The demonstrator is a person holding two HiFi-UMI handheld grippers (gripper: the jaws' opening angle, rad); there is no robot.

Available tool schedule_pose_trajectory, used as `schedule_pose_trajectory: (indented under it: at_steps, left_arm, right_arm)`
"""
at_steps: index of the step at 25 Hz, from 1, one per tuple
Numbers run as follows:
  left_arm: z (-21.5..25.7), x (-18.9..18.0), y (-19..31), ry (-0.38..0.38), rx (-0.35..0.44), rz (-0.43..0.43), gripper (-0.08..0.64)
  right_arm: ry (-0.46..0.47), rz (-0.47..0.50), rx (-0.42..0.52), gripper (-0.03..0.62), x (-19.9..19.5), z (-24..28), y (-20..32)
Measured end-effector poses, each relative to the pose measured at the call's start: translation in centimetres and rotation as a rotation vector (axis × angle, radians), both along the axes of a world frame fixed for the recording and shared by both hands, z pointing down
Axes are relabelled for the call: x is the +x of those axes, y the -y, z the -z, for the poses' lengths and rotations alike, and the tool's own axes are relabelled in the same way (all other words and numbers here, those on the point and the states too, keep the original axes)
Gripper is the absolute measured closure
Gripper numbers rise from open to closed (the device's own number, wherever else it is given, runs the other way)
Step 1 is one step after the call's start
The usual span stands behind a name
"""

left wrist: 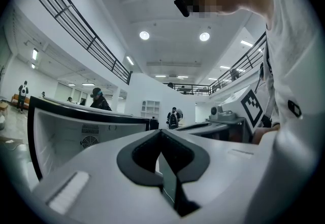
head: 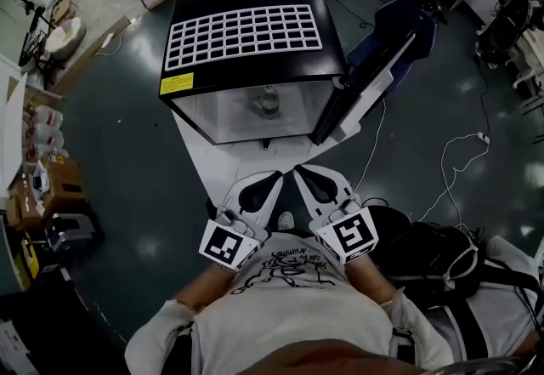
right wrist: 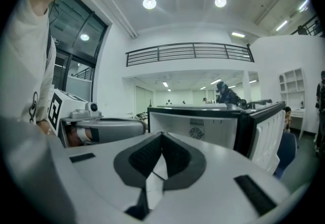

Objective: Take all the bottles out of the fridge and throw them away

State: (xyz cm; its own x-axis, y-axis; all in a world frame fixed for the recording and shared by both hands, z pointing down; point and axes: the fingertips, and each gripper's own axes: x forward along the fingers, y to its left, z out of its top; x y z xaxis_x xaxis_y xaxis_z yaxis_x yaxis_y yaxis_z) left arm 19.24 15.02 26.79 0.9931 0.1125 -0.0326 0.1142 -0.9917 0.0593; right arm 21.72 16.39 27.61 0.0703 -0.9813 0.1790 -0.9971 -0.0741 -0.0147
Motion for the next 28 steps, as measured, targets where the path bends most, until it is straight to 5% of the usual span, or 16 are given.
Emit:
schedule_pose_trajectory:
  at_steps: [16, 28]
  left_arm:
    - [-0.3, -2.2, 7.1, 0.023, 0.010, 0.007, 0.551]
    - [-2.6, 0.2, 9.9, 0.059, 0.008, 0.052, 0.551]
  right_arm:
    - [-0.002, -0.032, 0.022, 0.581, -2.4, -0.4, 6.3]
    - [-0.001, -0.027, 0.013, 0.580, 0.1, -3.6, 8.3]
